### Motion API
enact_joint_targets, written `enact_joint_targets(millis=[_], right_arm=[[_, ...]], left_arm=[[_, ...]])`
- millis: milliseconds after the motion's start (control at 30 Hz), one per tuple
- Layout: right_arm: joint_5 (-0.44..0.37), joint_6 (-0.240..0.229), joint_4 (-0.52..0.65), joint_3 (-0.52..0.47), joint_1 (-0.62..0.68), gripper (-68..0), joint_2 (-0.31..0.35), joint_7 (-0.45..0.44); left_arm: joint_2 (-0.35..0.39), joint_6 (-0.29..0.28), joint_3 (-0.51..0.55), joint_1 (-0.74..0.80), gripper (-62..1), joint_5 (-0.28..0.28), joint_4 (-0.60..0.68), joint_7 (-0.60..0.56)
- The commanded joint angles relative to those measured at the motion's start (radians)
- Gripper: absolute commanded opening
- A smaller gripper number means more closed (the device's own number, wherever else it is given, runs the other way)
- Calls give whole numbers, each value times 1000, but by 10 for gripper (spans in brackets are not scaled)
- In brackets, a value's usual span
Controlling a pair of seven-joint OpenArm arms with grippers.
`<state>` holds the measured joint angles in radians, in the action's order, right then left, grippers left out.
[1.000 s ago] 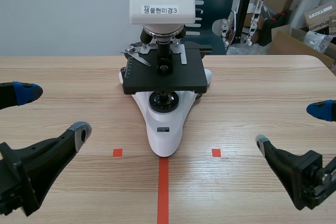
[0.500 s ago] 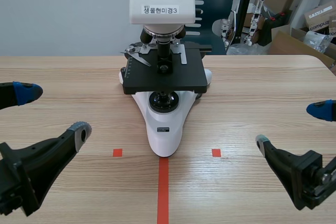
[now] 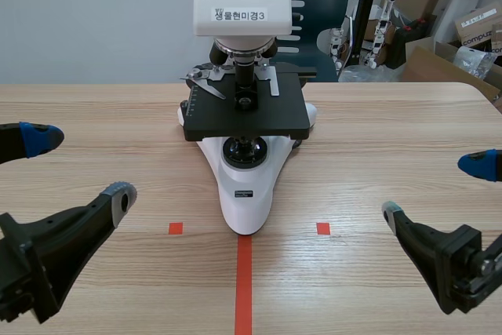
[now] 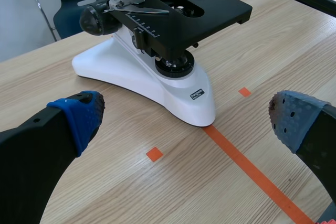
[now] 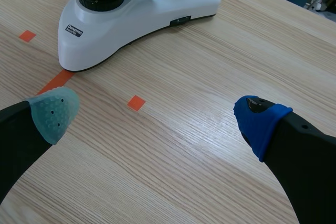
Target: Point at the coarse focus knob
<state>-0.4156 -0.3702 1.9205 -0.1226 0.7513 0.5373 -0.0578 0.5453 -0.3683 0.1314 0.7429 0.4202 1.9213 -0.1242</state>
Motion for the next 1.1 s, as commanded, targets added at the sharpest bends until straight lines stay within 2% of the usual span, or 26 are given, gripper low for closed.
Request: enact_joint_targets(millis=[0, 800, 867, 967, 1067], right_arm=[[-8, 4, 11, -2, -6, 4, 0, -16], [-8, 16, 11, -2, -6, 4, 19, 1], [-8, 26, 11, -2, -6, -67, 35, 8], [-8, 58, 9, -3, -6, -245, 79, 10], [-8, 61, 8, -3, -16, -338, 140, 11]], left_arm=[[-10, -1, -8, 7, 14, 6, 6, -14], [-10, -1, -8, 7, 14, 6, 6, -14], [-10, -1, -8, 7, 14, 6, 6, -14], [-10, -1, -8, 7, 14, 6, 6, -14], [-11, -1, -8, 7, 14, 6, 6, -14]])
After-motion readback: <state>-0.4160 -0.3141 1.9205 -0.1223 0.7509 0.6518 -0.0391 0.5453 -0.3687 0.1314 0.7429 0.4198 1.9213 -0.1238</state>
